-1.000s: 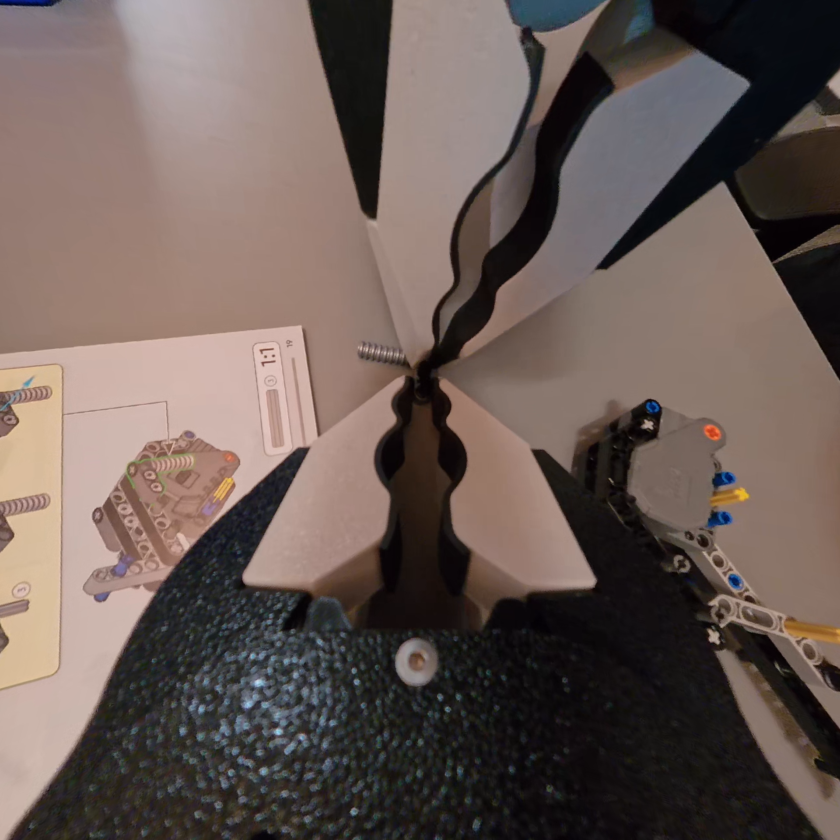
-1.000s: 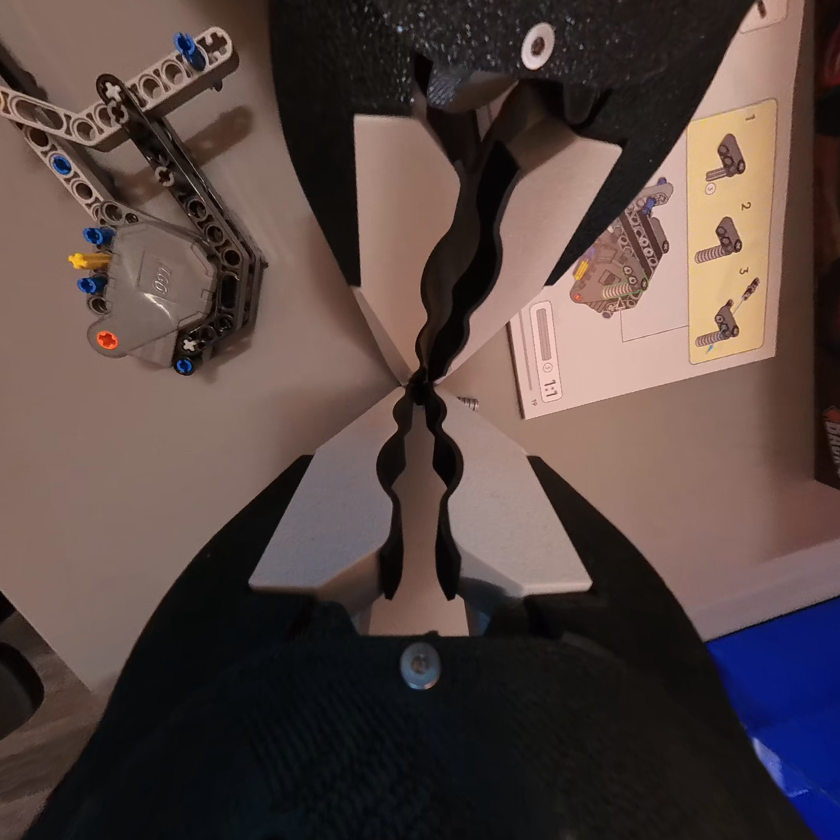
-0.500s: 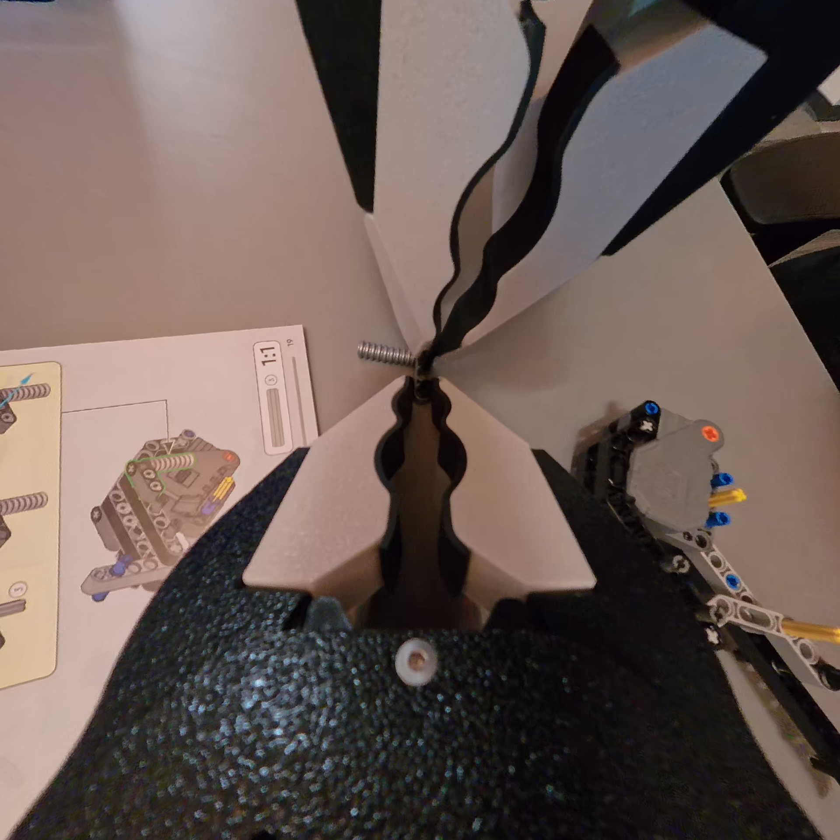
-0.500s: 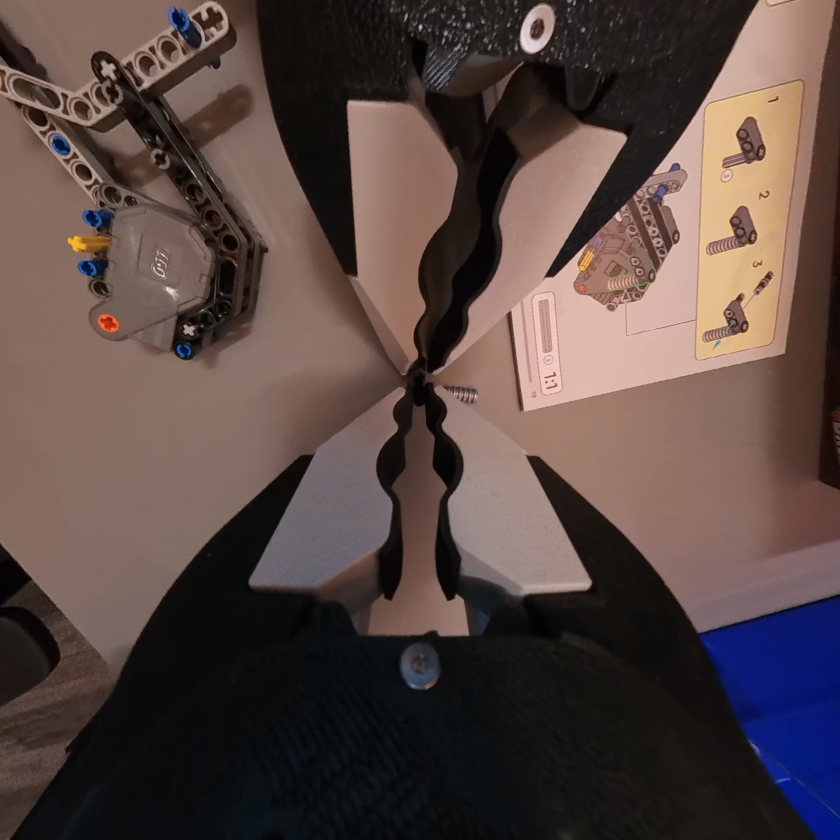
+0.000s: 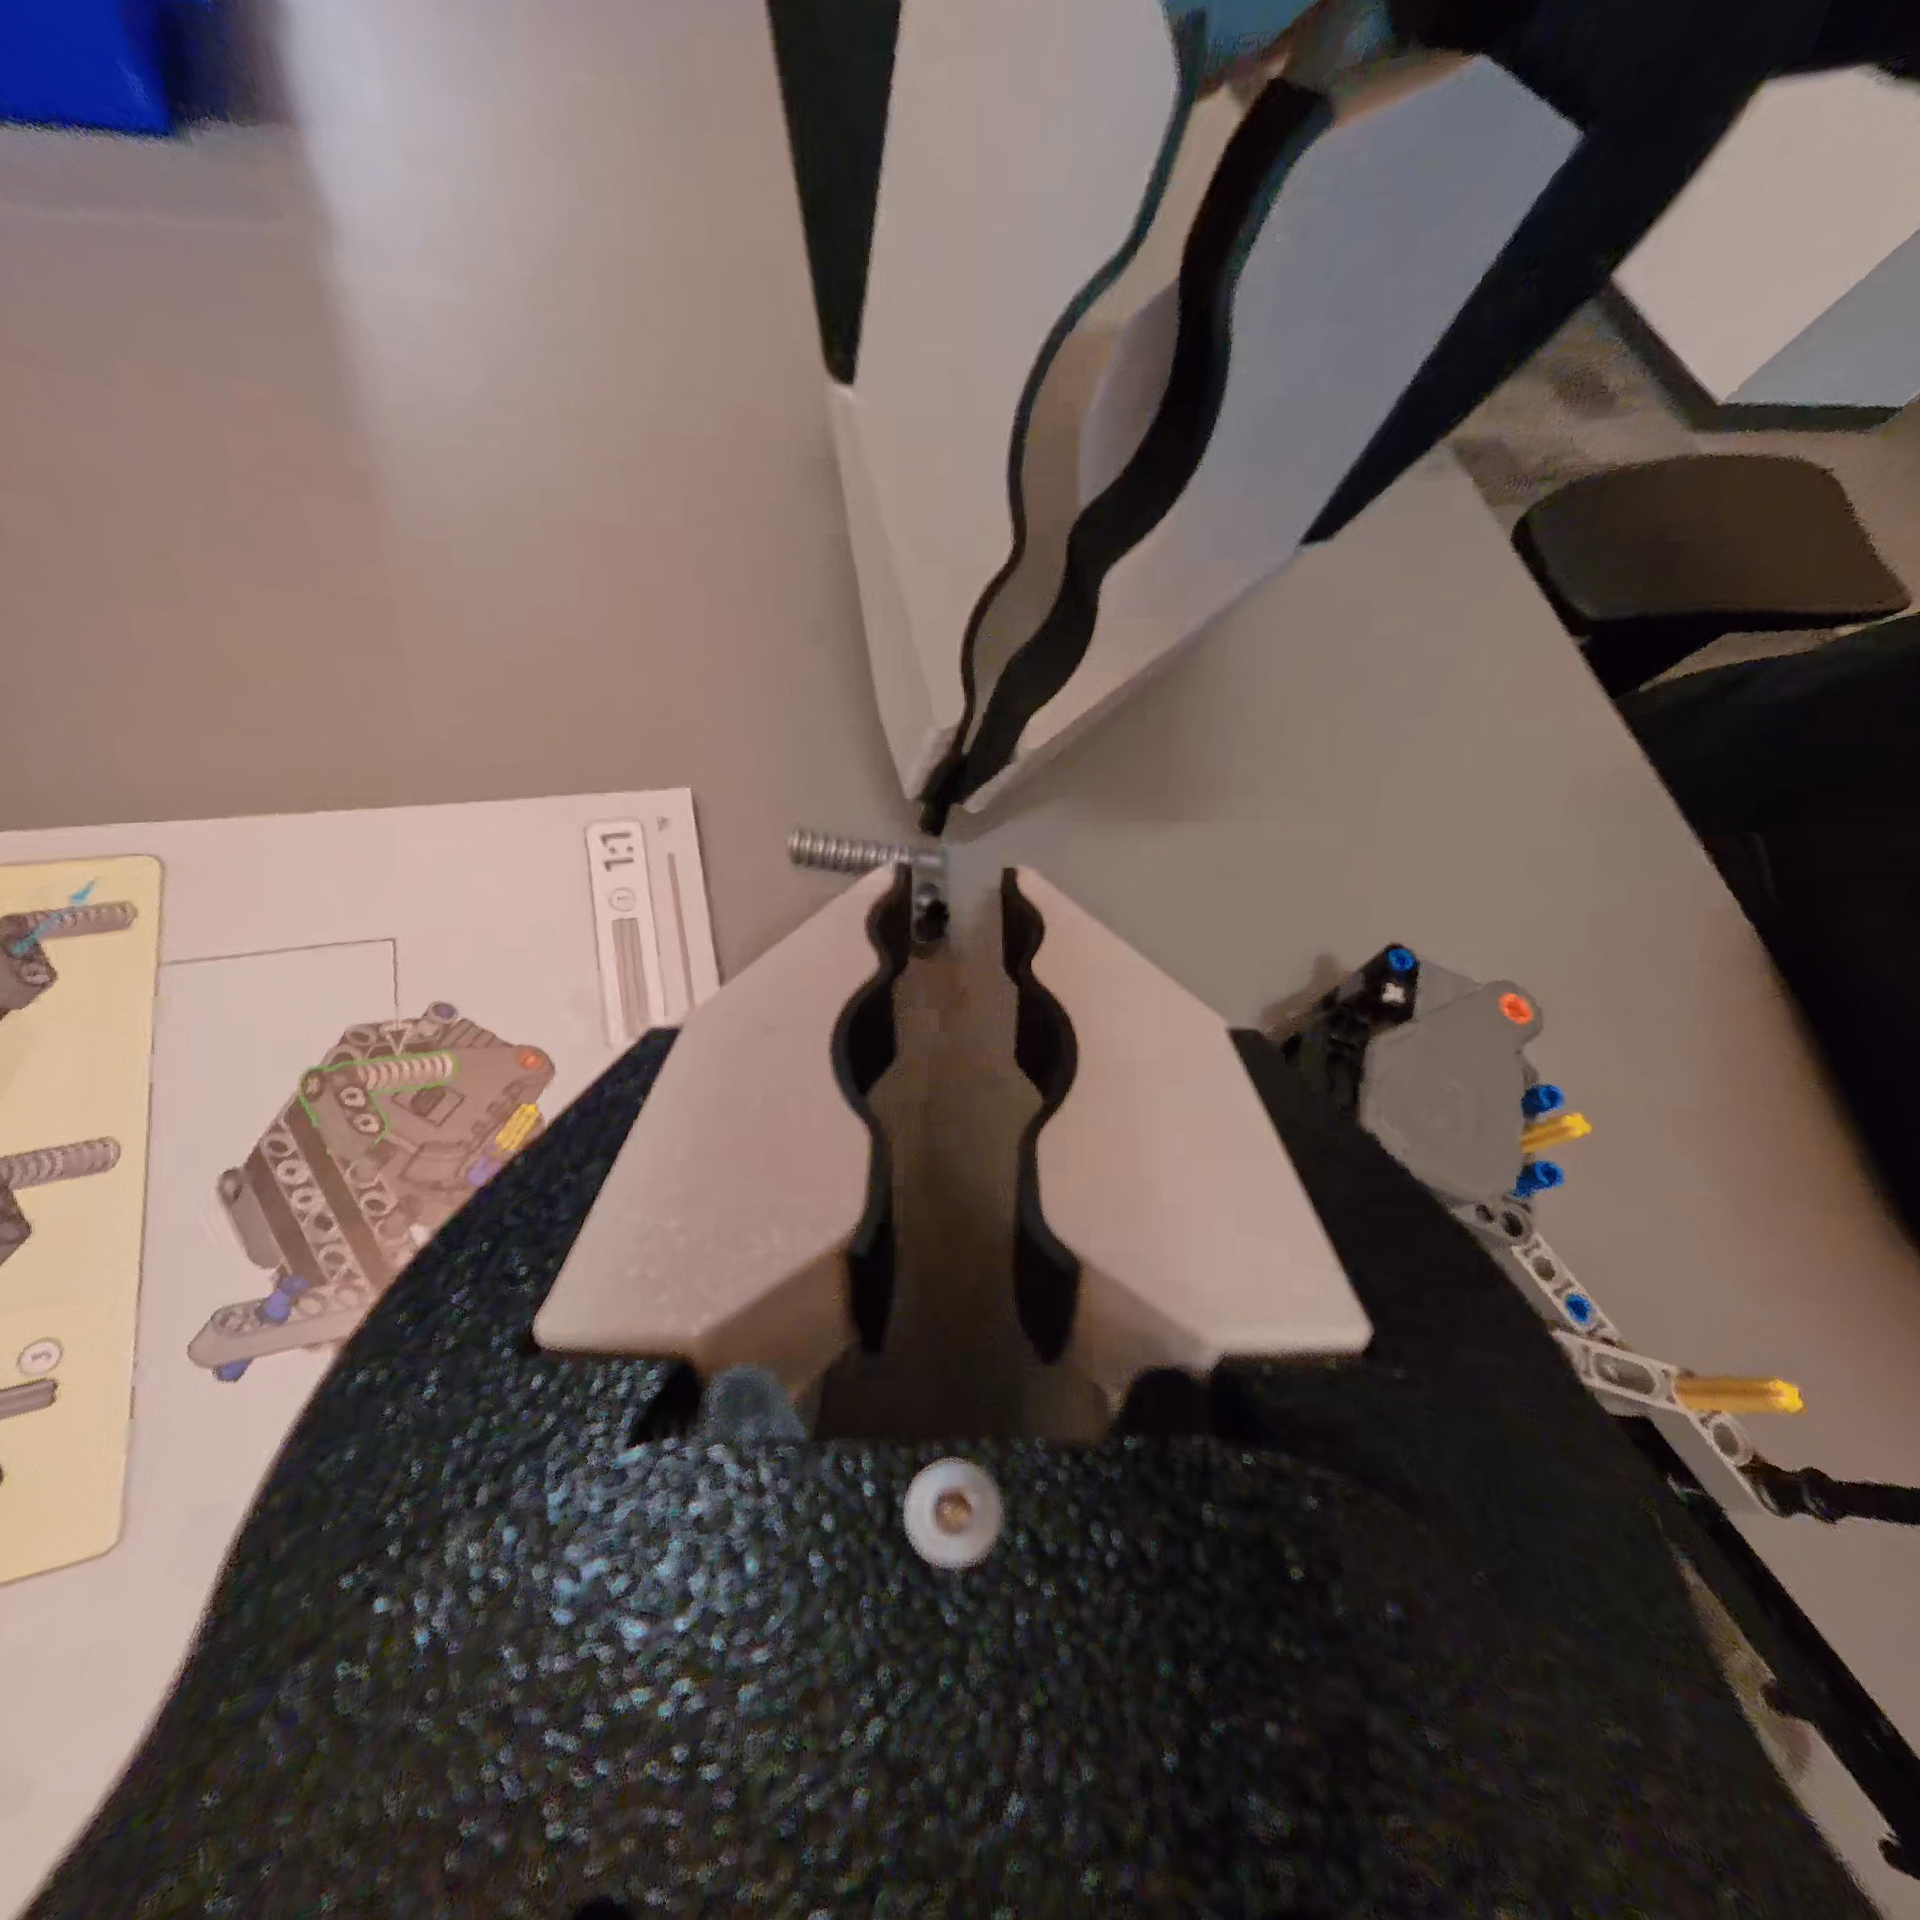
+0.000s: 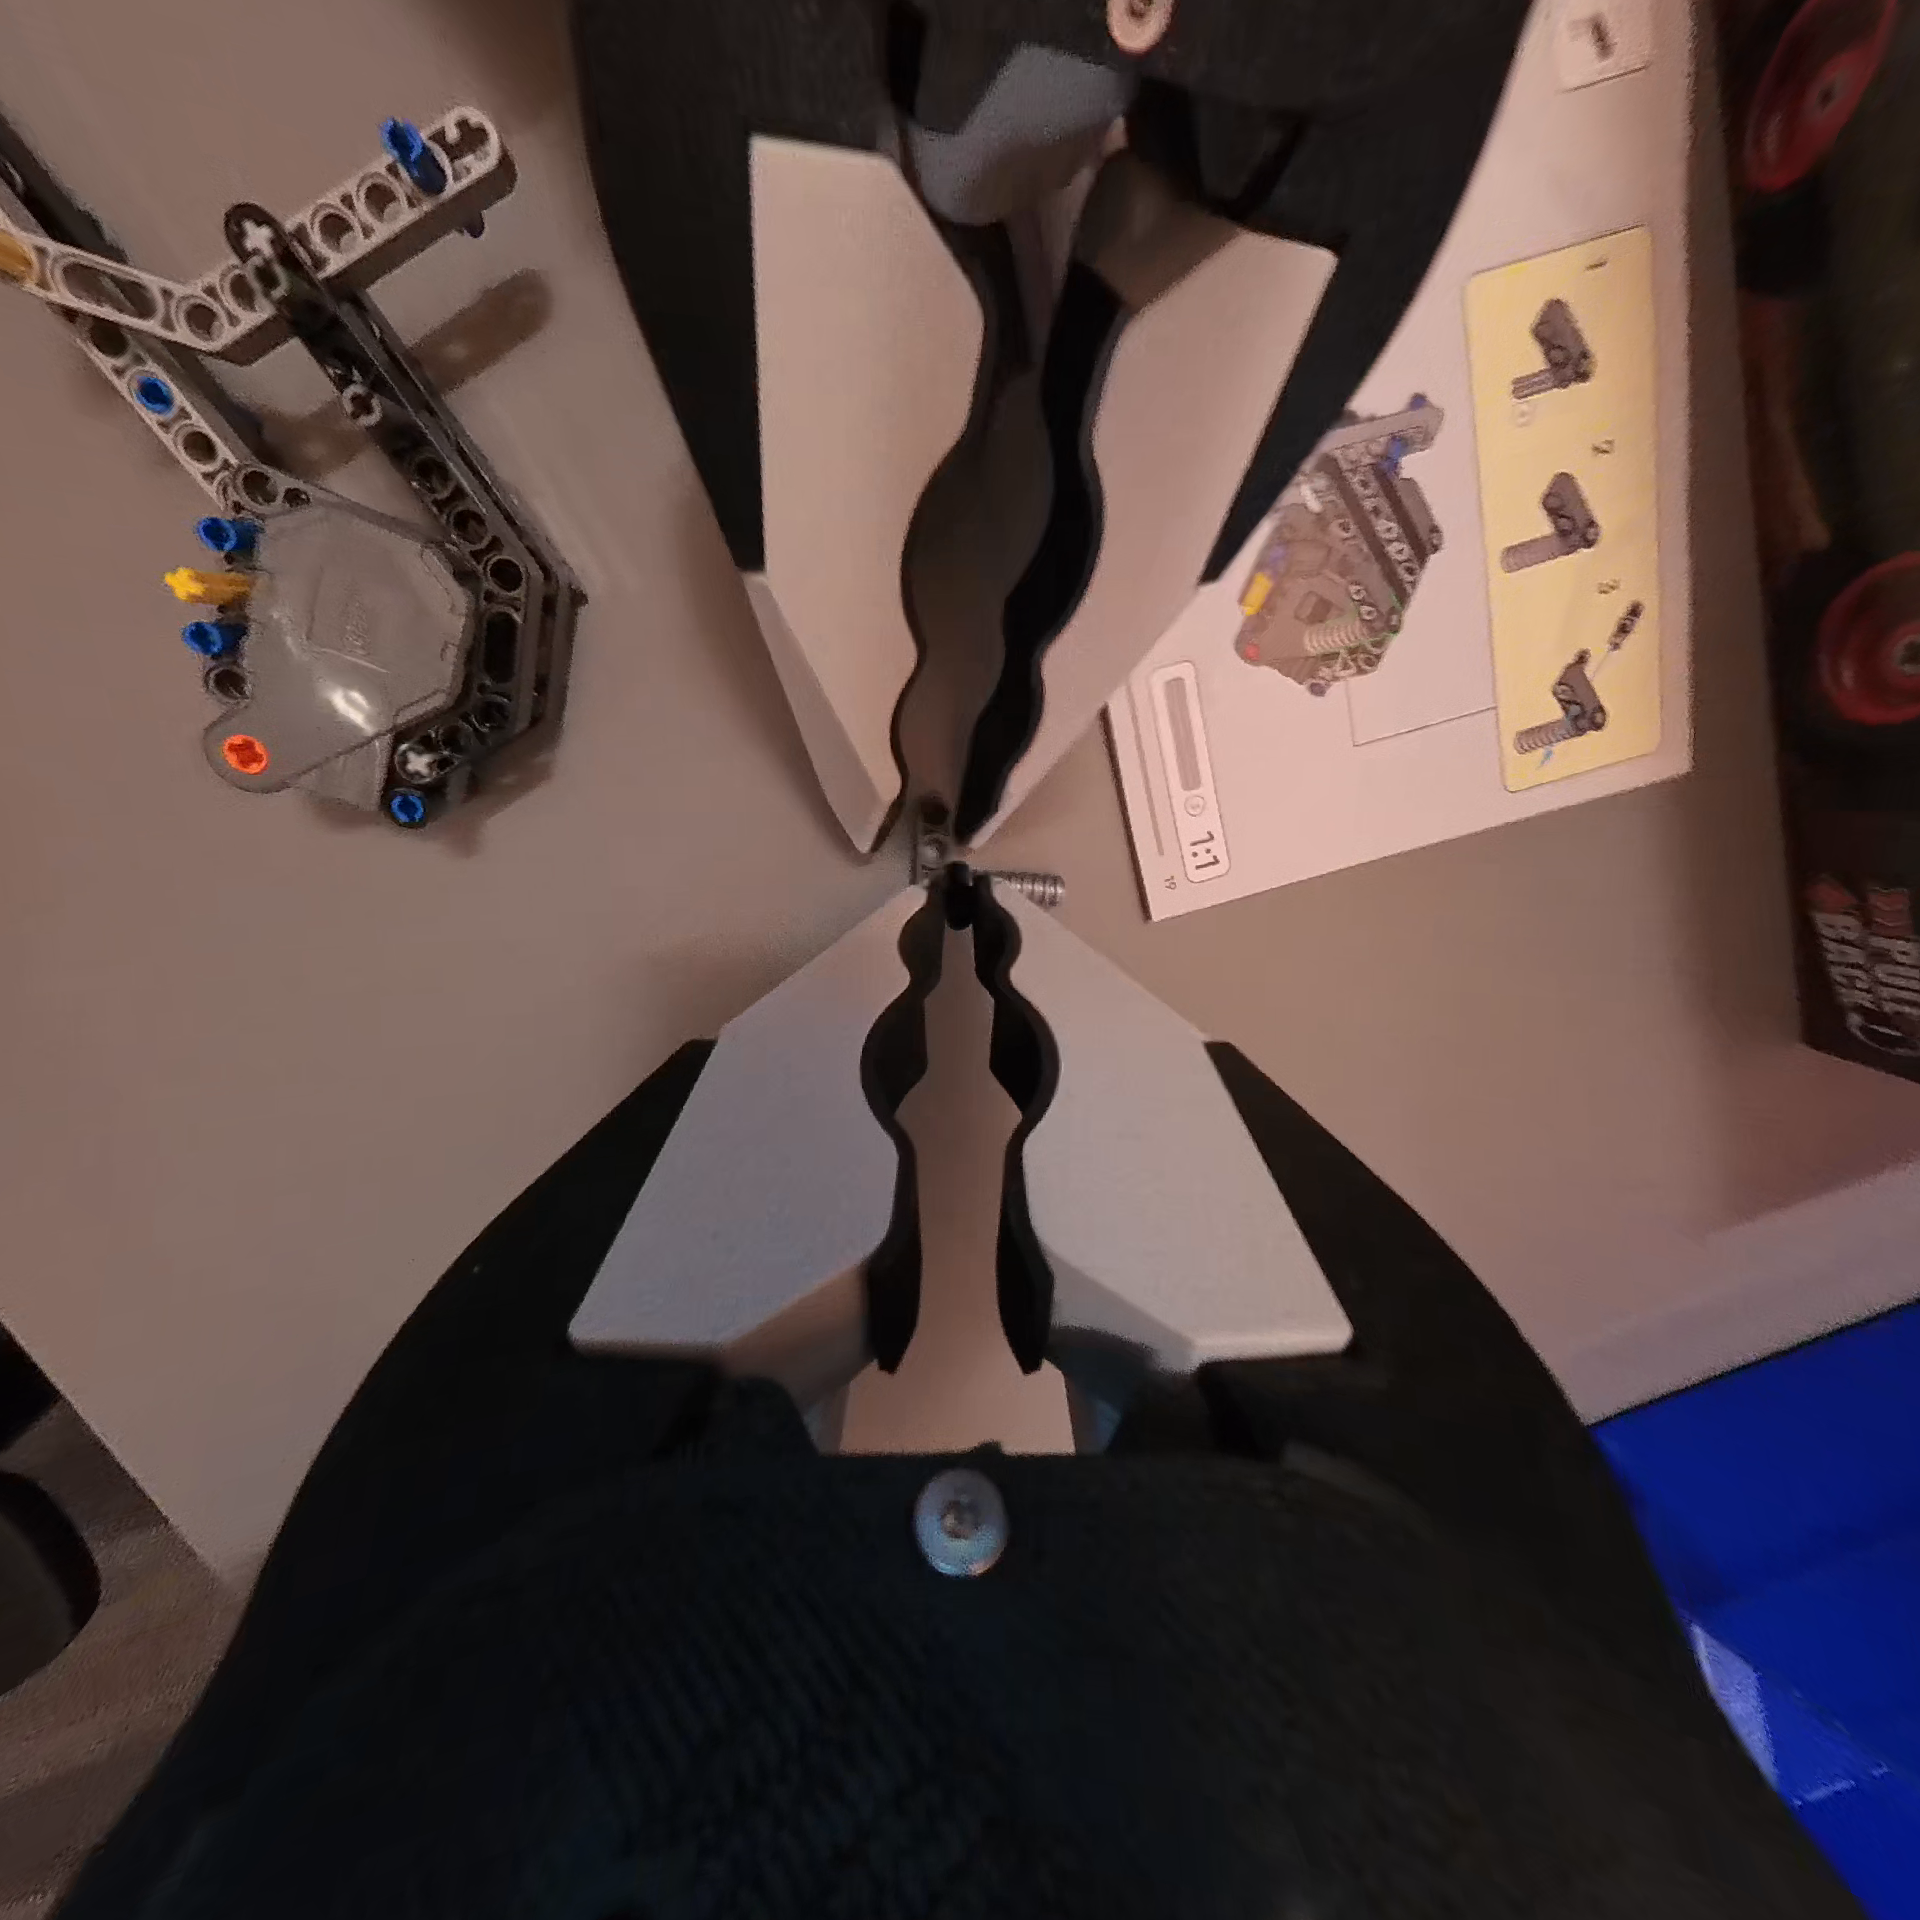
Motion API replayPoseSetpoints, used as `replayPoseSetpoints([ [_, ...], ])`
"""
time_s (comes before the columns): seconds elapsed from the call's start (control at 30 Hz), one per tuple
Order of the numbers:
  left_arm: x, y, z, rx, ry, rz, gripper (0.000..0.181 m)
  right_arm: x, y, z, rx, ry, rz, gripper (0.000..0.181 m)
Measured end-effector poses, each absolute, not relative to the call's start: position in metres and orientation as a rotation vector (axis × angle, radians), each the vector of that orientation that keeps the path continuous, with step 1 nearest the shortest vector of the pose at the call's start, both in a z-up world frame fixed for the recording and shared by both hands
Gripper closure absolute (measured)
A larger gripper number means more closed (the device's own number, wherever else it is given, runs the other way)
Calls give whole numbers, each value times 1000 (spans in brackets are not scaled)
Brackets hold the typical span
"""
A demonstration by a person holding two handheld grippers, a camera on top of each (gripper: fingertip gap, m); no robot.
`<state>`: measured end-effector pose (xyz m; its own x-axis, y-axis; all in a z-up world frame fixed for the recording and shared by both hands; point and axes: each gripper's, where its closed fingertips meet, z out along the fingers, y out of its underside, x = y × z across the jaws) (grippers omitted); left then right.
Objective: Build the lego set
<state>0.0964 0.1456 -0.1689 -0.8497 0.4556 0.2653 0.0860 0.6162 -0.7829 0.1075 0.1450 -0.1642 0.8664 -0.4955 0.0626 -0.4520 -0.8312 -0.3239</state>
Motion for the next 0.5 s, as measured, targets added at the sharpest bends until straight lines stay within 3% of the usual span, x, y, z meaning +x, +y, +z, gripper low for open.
replayPoseSetpoints([
  [0.03,99,145,-164,-432,-2400,1157,168,107,144,-162,-2723,715,-210,177],
  [0.3,107,144,-92,-691,-2351,1614,172,109,143,-115,-2446,782,-343,178],
  [0.5,106,150,-49,-1107,-2413,1975,157,102,153,-66,-2061,900,-270,178],
])
